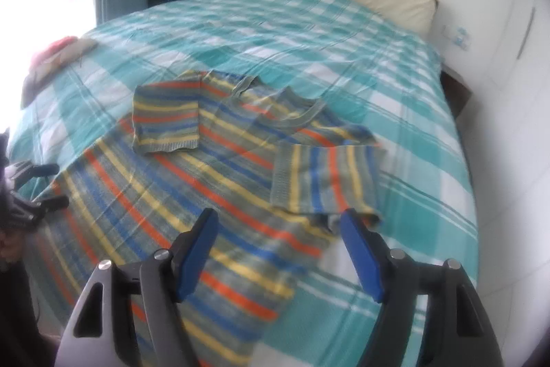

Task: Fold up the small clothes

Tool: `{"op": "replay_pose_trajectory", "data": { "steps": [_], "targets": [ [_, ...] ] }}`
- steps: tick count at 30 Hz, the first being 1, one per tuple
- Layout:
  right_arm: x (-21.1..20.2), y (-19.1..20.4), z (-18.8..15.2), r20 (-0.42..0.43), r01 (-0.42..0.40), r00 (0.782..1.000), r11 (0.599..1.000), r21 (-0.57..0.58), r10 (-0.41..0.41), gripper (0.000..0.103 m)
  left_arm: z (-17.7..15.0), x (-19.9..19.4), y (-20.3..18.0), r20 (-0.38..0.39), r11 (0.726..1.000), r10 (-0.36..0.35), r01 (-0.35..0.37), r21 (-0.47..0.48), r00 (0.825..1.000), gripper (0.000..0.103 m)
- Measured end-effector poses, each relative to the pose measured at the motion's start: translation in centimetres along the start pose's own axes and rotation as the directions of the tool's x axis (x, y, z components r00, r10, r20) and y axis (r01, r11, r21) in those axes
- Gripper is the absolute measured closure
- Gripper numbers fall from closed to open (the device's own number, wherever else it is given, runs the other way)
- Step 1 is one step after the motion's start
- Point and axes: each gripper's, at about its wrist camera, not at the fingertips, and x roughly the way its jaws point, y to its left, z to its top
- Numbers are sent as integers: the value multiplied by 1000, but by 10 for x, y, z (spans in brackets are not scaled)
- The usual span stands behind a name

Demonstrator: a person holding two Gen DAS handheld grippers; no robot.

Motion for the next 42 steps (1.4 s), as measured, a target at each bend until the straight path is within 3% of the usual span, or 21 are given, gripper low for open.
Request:
{"op": "replay_pose_trajectory", "data": {
  "steps": [5, 6, 7, 9, 11, 13, 16, 21, 24, 27, 28, 29, 30, 31, 32, 34, 37, 40, 42],
  "targets": [
    [103, -11, 12, -121, 4, 993, 998, 67, 4, 31, 3, -1, 6, 18, 999, 35, -35, -19, 999, 6],
    [117, -16, 8, -161, 9, 987, 996, 93, 6, 42, 3, 1, 8, 8, 999, 31, -31, -28, 999, 6],
    [122, -23, 6, -170, 8, 985, 992, 128, 14, 66, 3, 2, 9, 1, 999, 30, -29, -33, 1000, 6],
    [108, -43, 3, -139, 24, 990, 976, 217, 7, 98, 3, 3, 9, -5, 999, 28, -28, -37, 1000, 6],
    [73, -74, -4, -48, 1, 999, 941, 339, 16, 98, 3, 4, 9, -7, 999, 30, -30, -36, 1000, 6],
    [33, -114, -21, 35, -12, 999, 885, 466, -5, 99, 3, 5, 8, -8, 999, 35, -35, -33, 999, 6],
    [-20, -176, -71, 113, -28, 992, 760, 650, -61, 98, 2, 5, 6, -5, 999, 43, -43, -27, 999, 6],
    [-40, -235, -162, 97, -13, 989, 578, 816, -115, 98, 0, 9, 6, -3, 998, 50, -50, -23, 999, 6],
    [-28, -247, -203, 175, -129, 983, 464, 876, -59, 98, -2, 9, 7, 7, 999, 47, -47, -23, 999, 6],
    [-18, -251, -226, 296, -272, 955, 351, 896, -16, 91, -3, 9, 8, 16, 999, 47, -46, -25, 999, 6],
    [-15, -255, -230, 328, -313, 945, 296, 903, 0, 86, -4, 9, 9, 18, 999, 48, -48, -26, 999, 6],
    [-13, -258, -231, 362, -351, 932, 265, 898, 7, 81, -4, 9, 8, 19, 998, 51, -50, -25, 999, 6],
    [-13, -260, -230, 371, -358, 929, 267, 895, 4, 63, -4, 10, 8, 19, 998, 56, -56, -22, 998, 6],
    [-13, -260, -228, 357, -342, 934, 284, 896, -2, 57, -4, 11, 7, 17, 998, 62, -62, -19, 998, 6],
    [-12, -260, -226, 338, -322, 941, 301, 897, 0, 59, -4, 12, 6, 16, 998, 68, -68, -14, 998, 5],
    [-10, -259, -227, 262, -244, 965, 316, 917, -15, 100, -4, 14, 5, 14, 997, 79, -79, -4, 997, 5],
    [-23, -260, -242, 196, -162, 975, 272, 949, -104, 101, -5, 16, 4, 12, 996, 87, -87, 4, 996, 4],
    [-37, -259, -248, 103, -50, 978, 275, 960, -184, 101, -4, 17, 4, 14, 997, 84, -84, 1, 996, 4],
    [-34, -255, -244, 44, 13, 982, 294, 956, -186, 101, -4, 17, 4, 12, 996, 85, -85, 3, 996, 4]
  ]
}}
